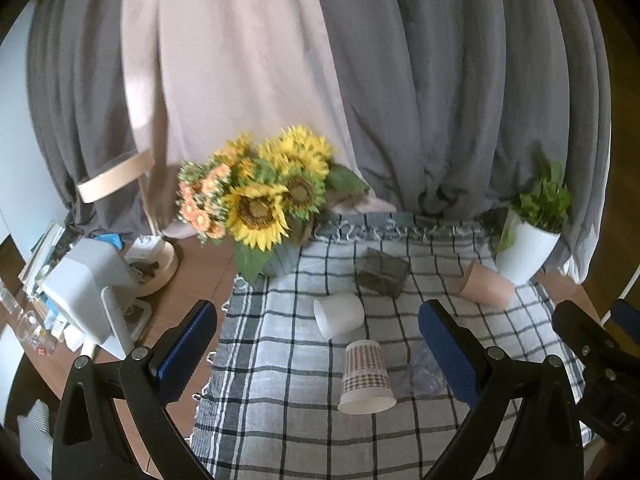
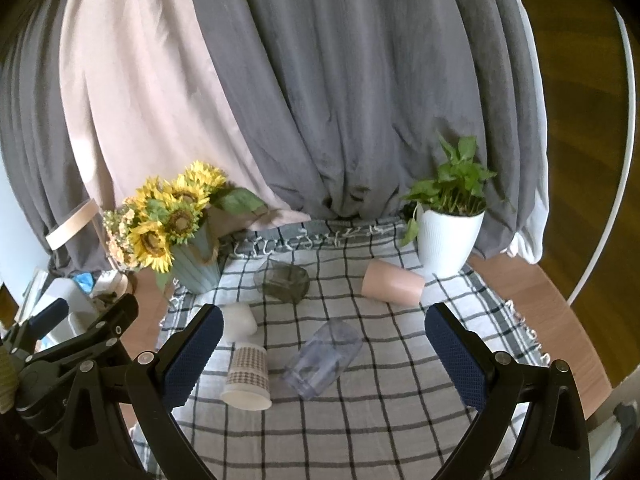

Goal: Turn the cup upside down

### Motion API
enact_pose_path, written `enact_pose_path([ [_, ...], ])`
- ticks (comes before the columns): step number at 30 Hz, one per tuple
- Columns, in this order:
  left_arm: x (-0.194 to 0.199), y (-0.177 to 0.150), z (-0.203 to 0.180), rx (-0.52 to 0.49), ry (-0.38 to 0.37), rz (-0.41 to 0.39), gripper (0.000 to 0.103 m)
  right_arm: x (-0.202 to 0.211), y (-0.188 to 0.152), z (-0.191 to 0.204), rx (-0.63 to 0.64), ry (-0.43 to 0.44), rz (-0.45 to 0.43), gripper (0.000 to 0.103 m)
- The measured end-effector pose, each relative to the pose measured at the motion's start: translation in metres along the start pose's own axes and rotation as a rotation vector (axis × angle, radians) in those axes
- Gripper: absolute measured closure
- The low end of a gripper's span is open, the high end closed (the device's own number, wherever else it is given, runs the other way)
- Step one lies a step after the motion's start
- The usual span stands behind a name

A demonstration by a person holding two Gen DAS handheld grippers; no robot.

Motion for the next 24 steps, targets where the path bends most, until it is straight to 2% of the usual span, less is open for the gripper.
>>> enact_pose_path([
  [5,-0.041,-0.018,-0.004,-0.023,-0.046,0.126,0.0,-0.031,-0.019,0.002,-0.032,-0.017,0.097,0.002],
  [10,-0.079,-0.031,-0.012,-0.08,-0.096,0.218,0.0,-0.065,-0.038,0.006,-0.077,-0.04,0.196,0.002],
  [17,-0.145,-0.054,-0.028,-0.235,-0.198,0.391,0.001,-0.114,-0.062,0.007,-0.17,-0.093,0.326,0.002],
  [24,-0.194,-0.081,-0.047,-0.424,-0.248,0.517,0.001,-0.147,-0.079,0.002,-0.215,-0.172,0.423,0.002],
])
Point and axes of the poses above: each gripper's, at about its wrist camera, not at the fingertips, and x roughly against the way its jaws point, z to its left, y to its top, the point moved 7 cm from there along -x, roughly the way its jaws point, and after that the axes turned 14 degrees about -z, right-handed, at the moved point
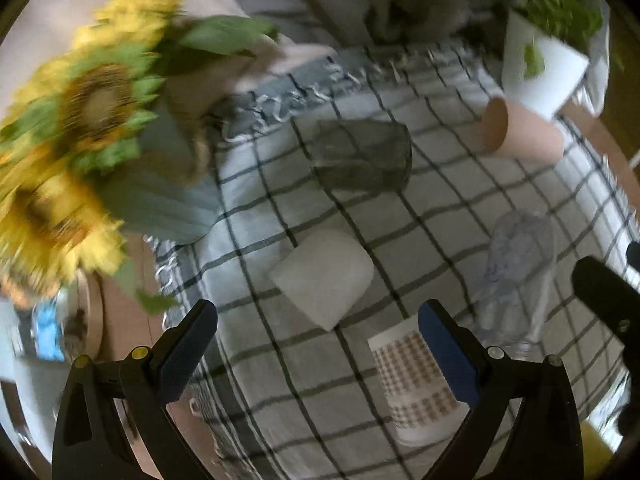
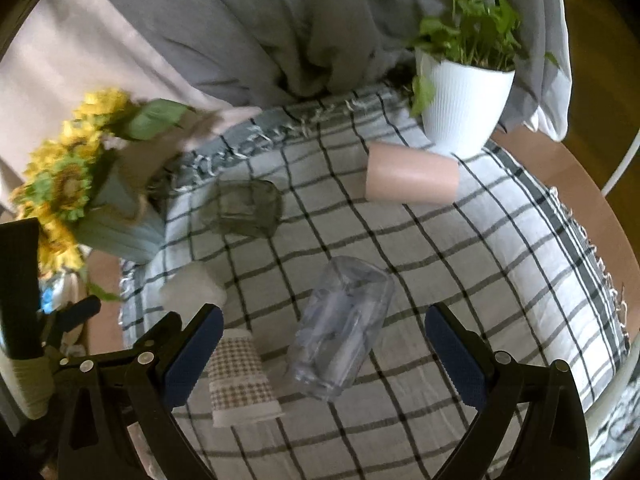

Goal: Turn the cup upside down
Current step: 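Move the left tool down to the small white cup and close on it, then lift the white cup off the cloth with the left tool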

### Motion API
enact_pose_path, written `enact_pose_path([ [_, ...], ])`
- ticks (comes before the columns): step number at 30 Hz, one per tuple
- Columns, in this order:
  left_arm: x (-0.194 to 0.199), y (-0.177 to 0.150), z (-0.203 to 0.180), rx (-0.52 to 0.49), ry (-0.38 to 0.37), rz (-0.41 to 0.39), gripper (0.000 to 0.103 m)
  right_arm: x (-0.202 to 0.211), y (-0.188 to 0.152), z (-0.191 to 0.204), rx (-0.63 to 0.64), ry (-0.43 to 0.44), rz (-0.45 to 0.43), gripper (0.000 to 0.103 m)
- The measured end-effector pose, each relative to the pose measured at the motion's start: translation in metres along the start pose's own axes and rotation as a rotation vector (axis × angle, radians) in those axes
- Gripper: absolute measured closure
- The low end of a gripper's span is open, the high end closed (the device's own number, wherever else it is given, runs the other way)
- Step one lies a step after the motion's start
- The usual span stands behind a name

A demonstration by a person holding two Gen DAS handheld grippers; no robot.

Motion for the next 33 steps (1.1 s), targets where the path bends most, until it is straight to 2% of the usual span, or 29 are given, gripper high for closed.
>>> enact_pose_path([
  [6,-0.039,0.001,-0.004,-0.121,-0.029,0.103,0.001,-0.012,0.008,-0.004,-0.064,-0.046,-0.001,0.002],
  [15,-0.086,-0.005,-0.011,-0.22,0.0,0.217,0.002,-0.025,0.012,-0.007,-0.1,-0.081,0.007,0.002],
  [19,-0.099,-0.012,-0.015,-0.231,-0.014,0.273,0.011,-0.027,0.011,-0.01,-0.119,-0.09,0.015,0.002],
  [21,-0.103,-0.015,-0.016,-0.235,-0.023,0.295,0.018,-0.028,0.011,-0.011,-0.12,-0.093,0.015,0.002],
  [23,-0.107,-0.016,-0.016,-0.238,-0.022,0.303,0.022,-0.03,0.012,-0.011,-0.118,-0.098,0.015,0.002],
  [28,-0.106,-0.012,-0.013,-0.201,-0.035,0.293,0.024,-0.034,0.014,-0.012,-0.134,-0.101,0.021,0.002],
  [33,-0.086,0.005,-0.011,-0.152,-0.031,0.218,0.025,-0.03,0.019,-0.016,-0.124,-0.097,-0.001,0.002],
])
Point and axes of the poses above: each gripper's, at about its wrist camera, not at the fingertips, and x roughly against the way its jaws point, z to its left, y to its top, the point moved 7 cm from there along -x, roughly the way its jaws point, and after that the axes turned 14 degrees about -z, right-handed, at the moved point
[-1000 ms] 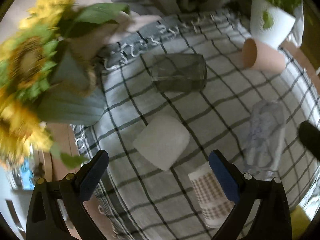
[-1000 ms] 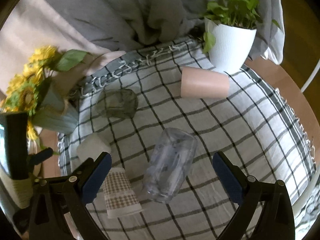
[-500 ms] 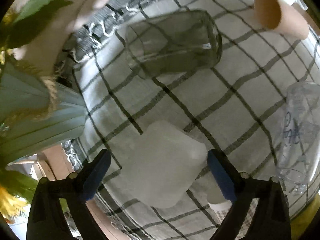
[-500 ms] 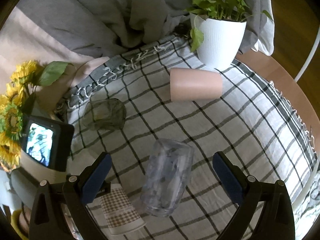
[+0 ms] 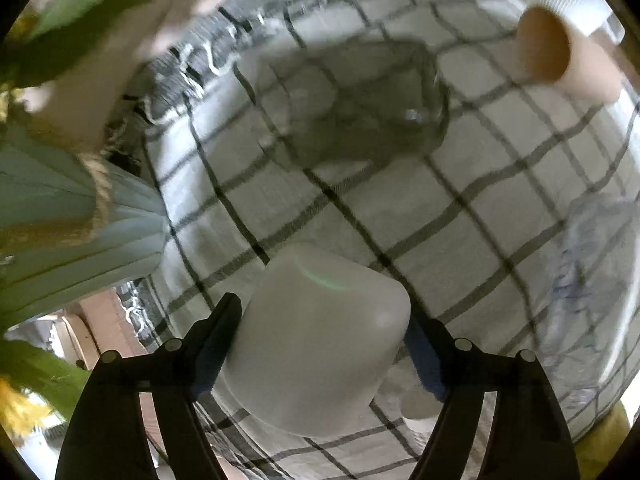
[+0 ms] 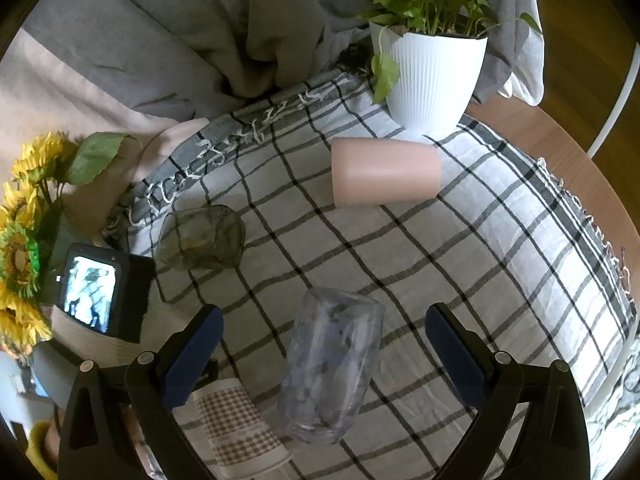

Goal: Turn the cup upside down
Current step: 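Lift the white cup off the cloth with the left tool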

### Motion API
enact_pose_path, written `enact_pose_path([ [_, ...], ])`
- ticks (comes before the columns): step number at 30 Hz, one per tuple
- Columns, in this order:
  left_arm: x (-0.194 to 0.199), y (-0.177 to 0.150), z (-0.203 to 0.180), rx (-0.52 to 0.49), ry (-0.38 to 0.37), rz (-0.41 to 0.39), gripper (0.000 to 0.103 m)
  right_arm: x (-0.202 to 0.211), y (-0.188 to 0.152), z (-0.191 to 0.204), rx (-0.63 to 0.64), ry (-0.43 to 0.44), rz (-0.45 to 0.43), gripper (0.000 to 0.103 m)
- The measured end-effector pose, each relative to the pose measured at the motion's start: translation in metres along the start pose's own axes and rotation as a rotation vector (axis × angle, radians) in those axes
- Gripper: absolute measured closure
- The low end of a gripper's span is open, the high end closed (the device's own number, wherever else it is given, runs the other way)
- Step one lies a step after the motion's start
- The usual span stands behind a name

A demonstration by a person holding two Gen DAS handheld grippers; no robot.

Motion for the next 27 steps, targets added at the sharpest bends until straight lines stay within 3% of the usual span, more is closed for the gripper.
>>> enact_pose_path([
  [8,0.078,0.007,-0.012,0.123,-0.02,-0.201,0.025,0.013,0.009,-0.018,-0.005,0.042,0.0,0.002],
  [13,0.128,-0.009,-0.027,0.22,-0.048,-0.3,0.025,0.032,0.015,-0.038,-0.008,0.075,-0.008,0.002],
  [19,0.156,-0.04,-0.06,0.338,-0.086,-0.346,0.025,0.055,0.009,-0.057,0.093,0.093,-0.02,0.002],
  [27,0.154,-0.078,-0.116,0.456,-0.151,-0.311,0.025,0.067,-0.016,-0.089,0.223,0.103,0.009,0.002],
])
Point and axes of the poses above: each gripper's, at about its wrist camera, not at the fingertips, and x roughly against the way its jaws point, z to its left, y to its top, the point moved 7 cm from there along -x, roughly the way its jaws point, and after that the axes turned 14 degrees about -z, right-handed, at the moved point
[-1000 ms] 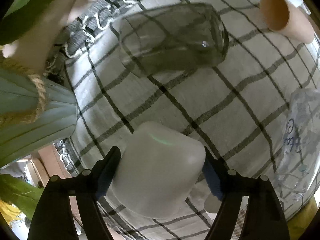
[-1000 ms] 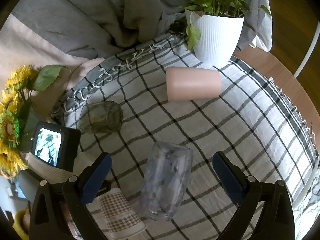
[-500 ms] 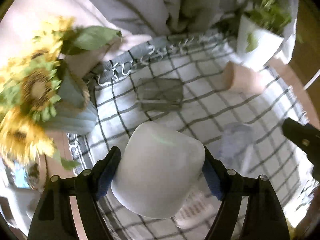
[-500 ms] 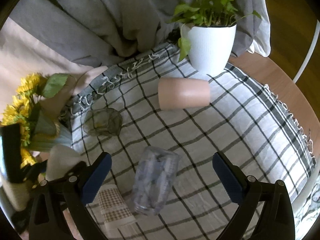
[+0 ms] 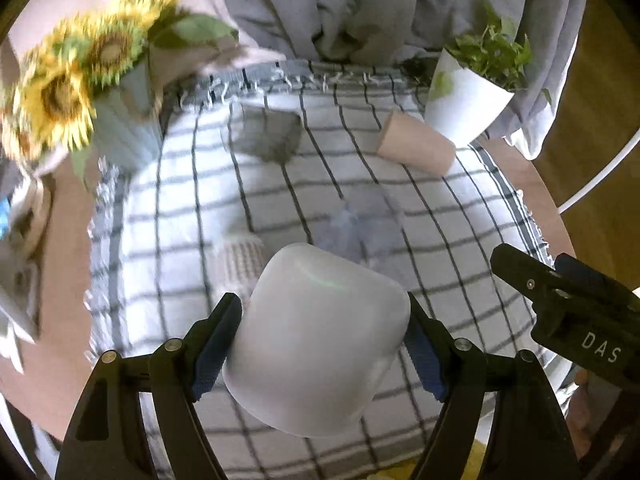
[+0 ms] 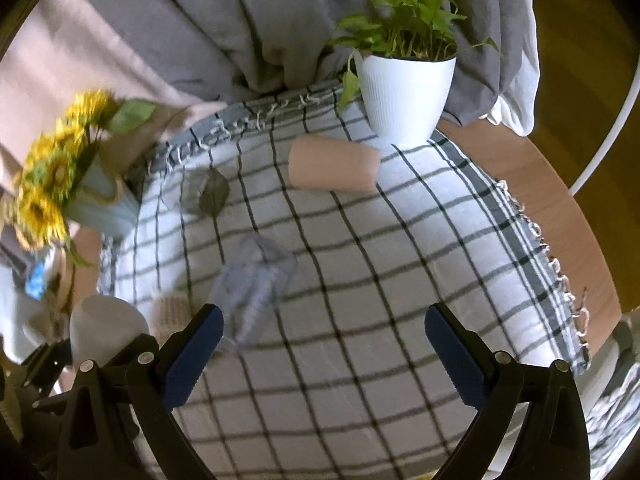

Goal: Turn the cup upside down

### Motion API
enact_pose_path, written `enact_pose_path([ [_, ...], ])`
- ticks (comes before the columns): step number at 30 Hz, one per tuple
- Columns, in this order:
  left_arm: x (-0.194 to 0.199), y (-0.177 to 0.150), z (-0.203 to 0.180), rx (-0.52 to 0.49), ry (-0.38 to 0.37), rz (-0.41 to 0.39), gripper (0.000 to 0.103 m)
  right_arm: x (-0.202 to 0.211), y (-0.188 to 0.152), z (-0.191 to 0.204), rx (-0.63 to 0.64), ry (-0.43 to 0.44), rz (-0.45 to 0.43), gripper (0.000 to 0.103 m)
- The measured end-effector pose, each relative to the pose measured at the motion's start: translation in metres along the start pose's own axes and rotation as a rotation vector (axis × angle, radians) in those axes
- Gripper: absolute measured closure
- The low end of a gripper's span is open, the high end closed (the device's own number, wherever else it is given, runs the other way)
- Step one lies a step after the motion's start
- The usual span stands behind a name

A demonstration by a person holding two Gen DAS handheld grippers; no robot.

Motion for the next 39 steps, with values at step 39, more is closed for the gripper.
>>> enact_pose_path([
  [39,-0.092,-0.081,-0.076,0.328,0.024,0.179,0.018,-0.039,-0.04,-0.104,0.252,-0.084,0.135,0.002],
])
Point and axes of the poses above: each gripper's, at about its wrist camera, not at the fingertips, and x roughly against the way its jaws point, z to its left, y to its top, the point moved 7 cm from there along -x, roughly the way its jaws point, and after that the axes turned 14 degrees about -z, right-handed, at the moved point
